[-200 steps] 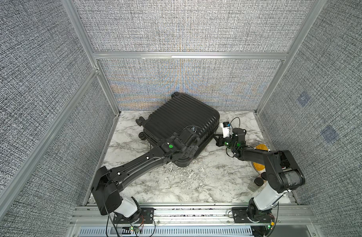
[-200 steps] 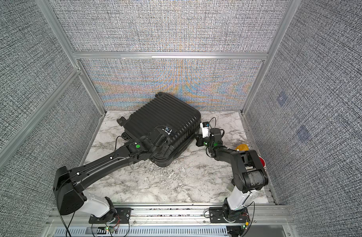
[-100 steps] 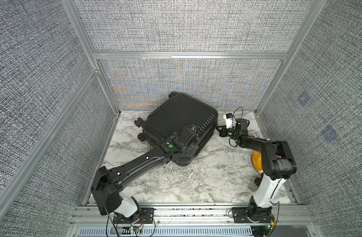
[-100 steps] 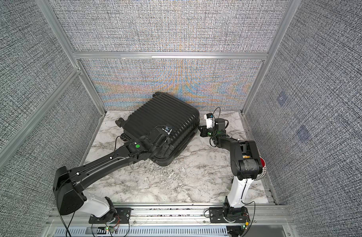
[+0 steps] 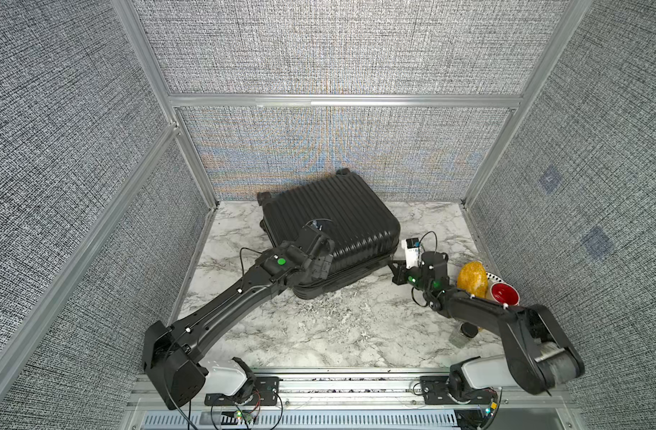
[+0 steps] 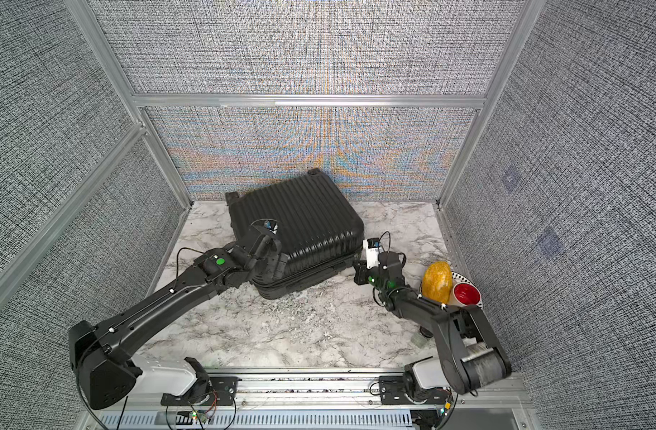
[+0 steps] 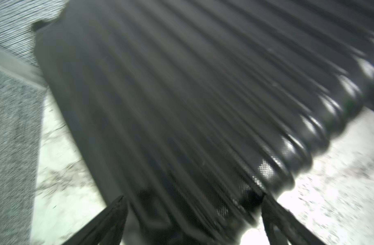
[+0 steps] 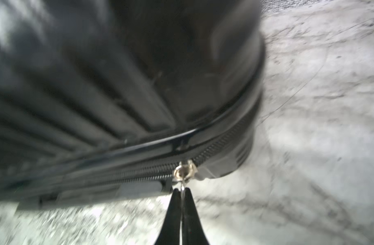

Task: Open the suitcase zippers
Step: Adjust the suitcase at the center of the board.

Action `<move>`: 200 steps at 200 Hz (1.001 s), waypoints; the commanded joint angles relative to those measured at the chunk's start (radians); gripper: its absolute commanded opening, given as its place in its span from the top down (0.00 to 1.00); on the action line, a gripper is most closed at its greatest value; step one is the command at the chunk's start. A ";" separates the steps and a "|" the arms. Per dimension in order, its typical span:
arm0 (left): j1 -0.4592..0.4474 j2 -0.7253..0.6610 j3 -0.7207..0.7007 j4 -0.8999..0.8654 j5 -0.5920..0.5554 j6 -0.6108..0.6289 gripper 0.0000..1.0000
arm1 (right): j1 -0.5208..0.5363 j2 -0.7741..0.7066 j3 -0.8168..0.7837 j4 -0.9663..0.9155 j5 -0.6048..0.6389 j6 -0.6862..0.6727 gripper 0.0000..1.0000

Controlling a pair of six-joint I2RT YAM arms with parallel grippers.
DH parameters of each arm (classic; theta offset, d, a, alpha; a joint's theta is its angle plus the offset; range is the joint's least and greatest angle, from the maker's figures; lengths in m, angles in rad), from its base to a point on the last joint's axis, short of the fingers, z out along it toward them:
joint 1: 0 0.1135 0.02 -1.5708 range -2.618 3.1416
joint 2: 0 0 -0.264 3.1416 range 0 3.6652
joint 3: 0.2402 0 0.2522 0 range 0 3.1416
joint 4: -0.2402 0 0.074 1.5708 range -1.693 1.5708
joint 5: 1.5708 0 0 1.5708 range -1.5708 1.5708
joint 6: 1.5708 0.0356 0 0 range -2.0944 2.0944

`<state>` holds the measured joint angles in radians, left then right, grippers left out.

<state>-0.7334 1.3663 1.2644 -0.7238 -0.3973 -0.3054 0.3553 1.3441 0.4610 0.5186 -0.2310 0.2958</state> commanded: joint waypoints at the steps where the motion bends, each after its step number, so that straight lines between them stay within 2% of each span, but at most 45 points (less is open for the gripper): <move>1: 0.062 0.021 0.020 0.002 0.007 -0.022 0.00 | 0.113 -0.104 -0.103 0.060 0.059 0.033 1.00; 20: 0.081 0.034 0.070 -0.012 -0.008 -0.012 0.00 | 0.215 -0.189 -0.188 0.100 0.106 0.034 1.00; 37: 0.081 0.028 0.109 -0.018 -0.010 -0.016 0.00 | 0.263 -0.235 -0.224 0.112 0.139 0.019 1.00; 45: 0.081 0.019 0.125 -0.011 0.032 0.002 0.00 | 0.268 -0.253 -0.244 0.130 0.142 0.015 1.00; 50: 0.081 0.013 0.131 0.005 0.096 0.037 0.01 | 0.268 -0.263 -0.254 0.141 0.141 0.012 1.00; 61: 0.050 0.004 0.144 0.043 0.164 0.053 0.01 | 0.269 -0.274 -0.267 0.155 0.137 -0.003 1.00; 76: -0.041 0.029 0.186 0.084 0.176 0.102 0.01 | 0.269 -0.269 -0.277 0.168 0.110 -0.033 1.00; 104: -0.165 0.205 0.396 0.026 0.172 0.152 0.01 | 0.269 -0.237 -0.283 0.201 0.078 -0.055 1.00; 134: -0.249 0.442 0.689 -0.101 0.096 0.216 0.01 | 0.272 -0.219 -0.279 0.207 0.062 -0.055 1.00; 164: -0.290 0.689 1.024 -0.277 0.035 0.245 0.01 | 0.271 -0.227 -0.279 0.197 0.070 -0.054 1.00; 200: -0.314 0.858 1.239 -0.356 0.009 0.256 0.01 | 0.272 -0.229 -0.278 0.192 0.067 -0.050 1.00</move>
<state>-1.0382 2.1658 2.4138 -0.9771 -0.3504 -0.0753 0.6254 1.1175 0.1783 0.6910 -0.1581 0.2512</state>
